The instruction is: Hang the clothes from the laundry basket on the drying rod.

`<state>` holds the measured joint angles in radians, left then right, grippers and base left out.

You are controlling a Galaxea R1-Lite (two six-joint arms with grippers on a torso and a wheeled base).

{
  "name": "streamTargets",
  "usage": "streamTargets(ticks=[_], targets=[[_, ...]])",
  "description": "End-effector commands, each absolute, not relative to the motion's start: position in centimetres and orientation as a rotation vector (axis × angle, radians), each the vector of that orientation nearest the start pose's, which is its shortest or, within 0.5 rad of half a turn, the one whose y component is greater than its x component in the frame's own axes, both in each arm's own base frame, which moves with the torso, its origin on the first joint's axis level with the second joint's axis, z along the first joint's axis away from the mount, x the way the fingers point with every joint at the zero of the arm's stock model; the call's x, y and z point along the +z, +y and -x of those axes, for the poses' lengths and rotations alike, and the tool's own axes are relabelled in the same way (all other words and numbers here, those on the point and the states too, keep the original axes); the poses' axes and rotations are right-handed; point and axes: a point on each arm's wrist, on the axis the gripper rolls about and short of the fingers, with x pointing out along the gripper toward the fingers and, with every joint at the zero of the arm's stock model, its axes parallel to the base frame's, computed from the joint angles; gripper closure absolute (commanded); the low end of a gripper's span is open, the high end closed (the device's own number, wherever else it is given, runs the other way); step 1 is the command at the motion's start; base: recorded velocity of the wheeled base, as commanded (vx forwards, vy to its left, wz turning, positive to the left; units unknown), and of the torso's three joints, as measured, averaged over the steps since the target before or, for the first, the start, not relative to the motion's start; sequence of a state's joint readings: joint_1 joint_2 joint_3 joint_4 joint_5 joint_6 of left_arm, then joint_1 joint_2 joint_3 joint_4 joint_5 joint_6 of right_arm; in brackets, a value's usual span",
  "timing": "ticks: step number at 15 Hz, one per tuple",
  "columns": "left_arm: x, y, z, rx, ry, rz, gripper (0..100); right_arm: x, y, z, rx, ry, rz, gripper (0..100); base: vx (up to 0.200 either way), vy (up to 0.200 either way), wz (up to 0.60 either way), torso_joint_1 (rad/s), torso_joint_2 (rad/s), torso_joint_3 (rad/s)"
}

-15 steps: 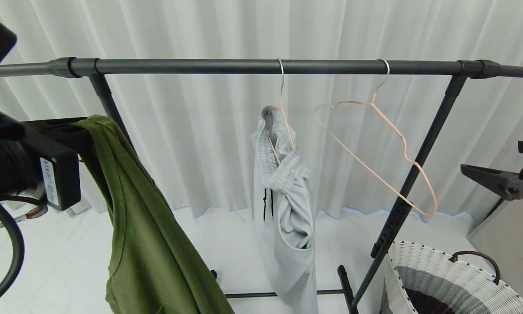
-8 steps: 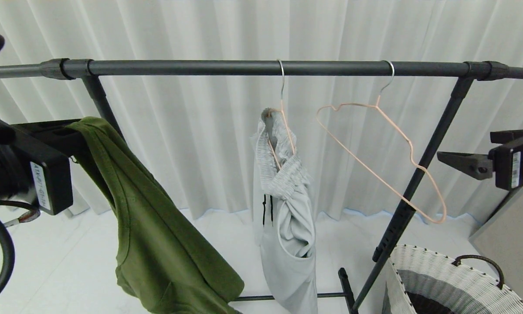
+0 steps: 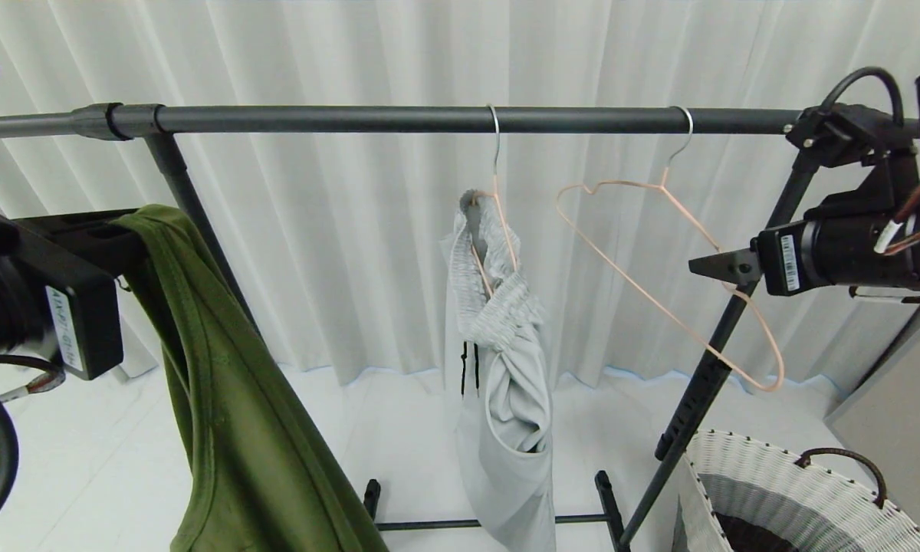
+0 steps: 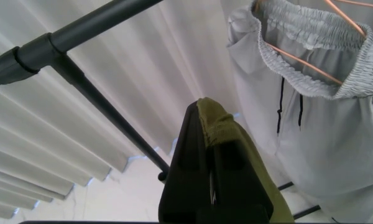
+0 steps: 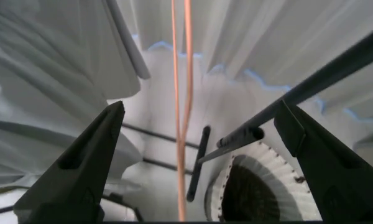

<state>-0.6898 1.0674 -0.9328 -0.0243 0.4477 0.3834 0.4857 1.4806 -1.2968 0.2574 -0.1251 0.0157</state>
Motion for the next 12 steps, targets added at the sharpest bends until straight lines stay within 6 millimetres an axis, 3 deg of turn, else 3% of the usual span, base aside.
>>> streamTargets(ticks=[1, 10, 11, 12], targets=[[30.2, -8.1, -11.4, -0.258, 0.05, -0.443, 100, 28.1, 12.6, -24.4, 0.346, 0.488, 0.125, 0, 0.0, 0.0, 0.0, 0.0, 0.0, 0.0], [30.0, -8.1, -11.4, -0.259, 0.055, -0.447, 100, 26.7, 13.8, -26.7, 0.327, 0.542, 0.106, 0, 0.0, 0.0, 0.0, 0.0, 0.0, 0.0], [30.1, -8.1, -11.3, -0.259, 0.054, -0.444, 100, 26.6, 13.8, -26.7, 0.326, 0.544, 0.104, 100, 0.0, 0.0, 0.0, 0.0, 0.0, 0.0], [30.0, -8.1, -11.3, -0.259, 0.055, -0.445, 100, 26.6, 13.8, -26.8, 0.326, 0.546, 0.104, 100, 0.0, 0.0, 0.0, 0.0, 0.0, 0.0]])
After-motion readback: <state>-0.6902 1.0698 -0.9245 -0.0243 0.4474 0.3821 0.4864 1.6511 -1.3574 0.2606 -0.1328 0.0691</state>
